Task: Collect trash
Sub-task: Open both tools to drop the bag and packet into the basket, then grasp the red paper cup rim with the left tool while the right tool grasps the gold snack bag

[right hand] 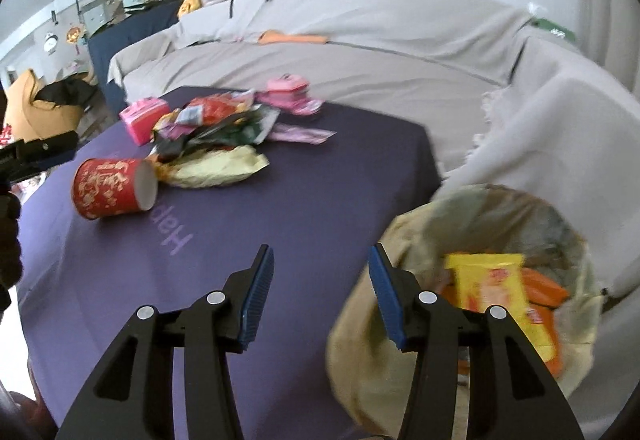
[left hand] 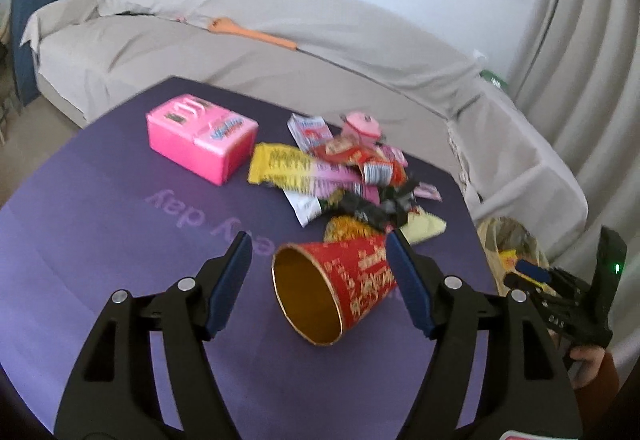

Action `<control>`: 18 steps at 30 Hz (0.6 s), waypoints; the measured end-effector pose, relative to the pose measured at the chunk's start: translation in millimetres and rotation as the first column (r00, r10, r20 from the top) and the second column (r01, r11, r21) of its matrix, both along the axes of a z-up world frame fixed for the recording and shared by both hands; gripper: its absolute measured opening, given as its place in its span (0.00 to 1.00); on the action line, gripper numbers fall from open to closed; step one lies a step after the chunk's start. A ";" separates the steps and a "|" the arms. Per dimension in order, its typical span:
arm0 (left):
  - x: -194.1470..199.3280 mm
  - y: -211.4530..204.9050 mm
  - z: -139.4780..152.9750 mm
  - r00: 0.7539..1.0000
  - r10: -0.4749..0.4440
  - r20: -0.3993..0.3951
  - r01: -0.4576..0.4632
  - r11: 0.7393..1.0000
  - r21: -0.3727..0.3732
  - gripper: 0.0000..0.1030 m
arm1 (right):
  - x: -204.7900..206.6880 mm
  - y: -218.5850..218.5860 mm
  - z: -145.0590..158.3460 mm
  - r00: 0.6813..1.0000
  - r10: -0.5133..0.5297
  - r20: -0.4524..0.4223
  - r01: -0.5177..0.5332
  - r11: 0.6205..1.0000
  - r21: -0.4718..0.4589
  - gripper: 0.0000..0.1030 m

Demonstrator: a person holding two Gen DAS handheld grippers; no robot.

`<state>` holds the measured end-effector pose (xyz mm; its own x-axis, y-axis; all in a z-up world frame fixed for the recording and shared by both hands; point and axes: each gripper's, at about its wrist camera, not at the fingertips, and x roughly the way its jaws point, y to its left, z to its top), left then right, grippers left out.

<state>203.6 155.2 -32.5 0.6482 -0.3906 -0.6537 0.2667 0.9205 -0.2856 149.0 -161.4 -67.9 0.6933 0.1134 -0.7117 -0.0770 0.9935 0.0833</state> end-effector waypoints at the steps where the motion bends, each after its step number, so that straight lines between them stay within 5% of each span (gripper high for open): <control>1: 0.7 -2.4 -2.2 1.000 -0.006 -0.003 0.006 1.000 0.009 0.64 | 0.8 1.9 -1.5 1.000 0.005 -0.003 -0.005 1.000 0.004 0.46; 7: 2.3 -16.1 -17.0 0.996 -0.017 -0.090 0.022 0.999 0.044 0.64 | 12.7 12.5 -8.4 1.000 0.019 -0.012 -0.019 1.000 -0.016 0.46; 13: -2.0 -17.2 -26.1 0.989 -0.045 -0.138 0.039 0.998 -0.047 0.63 | 33.4 16.2 -6.5 1.000 -0.010 -0.015 0.009 0.998 -0.055 0.46; 18: 4.0 -14.3 -34.3 0.979 -0.066 -0.195 0.035 0.986 -0.162 0.50 | 48.5 22.4 -5.3 0.999 -0.017 -0.032 0.015 0.999 -0.052 0.46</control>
<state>207.5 140.9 -66.8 0.4880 -0.5271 -0.6957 0.2349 0.8470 -0.4770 197.5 -139.0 -73.2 0.6710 0.0652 -0.7386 -0.0590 0.9977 0.0344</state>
